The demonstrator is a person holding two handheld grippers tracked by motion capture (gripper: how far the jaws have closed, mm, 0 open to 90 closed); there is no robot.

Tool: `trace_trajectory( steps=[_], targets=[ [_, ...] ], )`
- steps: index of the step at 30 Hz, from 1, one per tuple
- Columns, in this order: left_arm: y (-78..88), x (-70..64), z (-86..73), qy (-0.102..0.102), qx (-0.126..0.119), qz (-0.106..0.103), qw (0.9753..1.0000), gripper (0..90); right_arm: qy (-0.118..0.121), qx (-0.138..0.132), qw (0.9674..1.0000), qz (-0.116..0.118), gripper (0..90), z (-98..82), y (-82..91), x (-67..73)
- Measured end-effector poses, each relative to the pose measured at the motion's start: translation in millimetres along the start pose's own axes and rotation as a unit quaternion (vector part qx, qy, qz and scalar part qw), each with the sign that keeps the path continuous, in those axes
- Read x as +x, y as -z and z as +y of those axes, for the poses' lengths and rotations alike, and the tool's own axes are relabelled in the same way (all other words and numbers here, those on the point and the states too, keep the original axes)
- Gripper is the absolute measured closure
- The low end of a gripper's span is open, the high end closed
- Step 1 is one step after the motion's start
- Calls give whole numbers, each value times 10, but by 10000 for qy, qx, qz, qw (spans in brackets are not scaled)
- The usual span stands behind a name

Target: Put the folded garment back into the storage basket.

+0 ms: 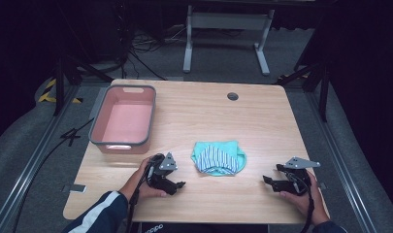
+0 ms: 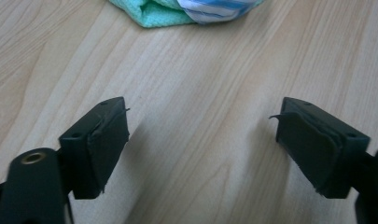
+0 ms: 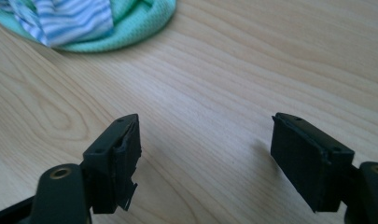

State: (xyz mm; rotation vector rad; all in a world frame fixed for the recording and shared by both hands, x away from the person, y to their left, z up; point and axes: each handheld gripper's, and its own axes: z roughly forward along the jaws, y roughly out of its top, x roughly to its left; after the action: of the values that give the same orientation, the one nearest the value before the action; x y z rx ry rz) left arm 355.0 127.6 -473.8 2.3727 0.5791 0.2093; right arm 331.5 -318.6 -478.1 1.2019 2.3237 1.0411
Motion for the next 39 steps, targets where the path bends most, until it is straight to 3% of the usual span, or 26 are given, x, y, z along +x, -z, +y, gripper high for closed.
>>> trace_trajectory(
  steps=[2,9,12,18,22,29,35,39],
  targets=[
    [8,20,47,109,-79,-32,9999,204,-24,-61,10000,53,280,49,12,20],
    [2,62,236,93,-181,207,9996,236,161,-229,9996,47,326,290,0,115],
    [-43,129,349,261,-201,434,9985,257,262,-253,9993,79,339,431,-81,181],
    [-151,239,539,486,-354,532,9968,286,386,-241,9988,156,355,677,-272,260],
    [-260,300,621,506,-407,622,9959,296,379,-224,9988,227,389,827,-414,290],
    [-452,399,646,734,-317,547,9953,272,426,-42,9989,207,412,909,-671,341],
    [-555,431,604,787,-162,433,9958,249,415,180,9988,160,408,883,-836,356],
    [-567,432,589,827,-211,408,9955,240,397,290,9987,141,398,848,-890,379]
  ],
)
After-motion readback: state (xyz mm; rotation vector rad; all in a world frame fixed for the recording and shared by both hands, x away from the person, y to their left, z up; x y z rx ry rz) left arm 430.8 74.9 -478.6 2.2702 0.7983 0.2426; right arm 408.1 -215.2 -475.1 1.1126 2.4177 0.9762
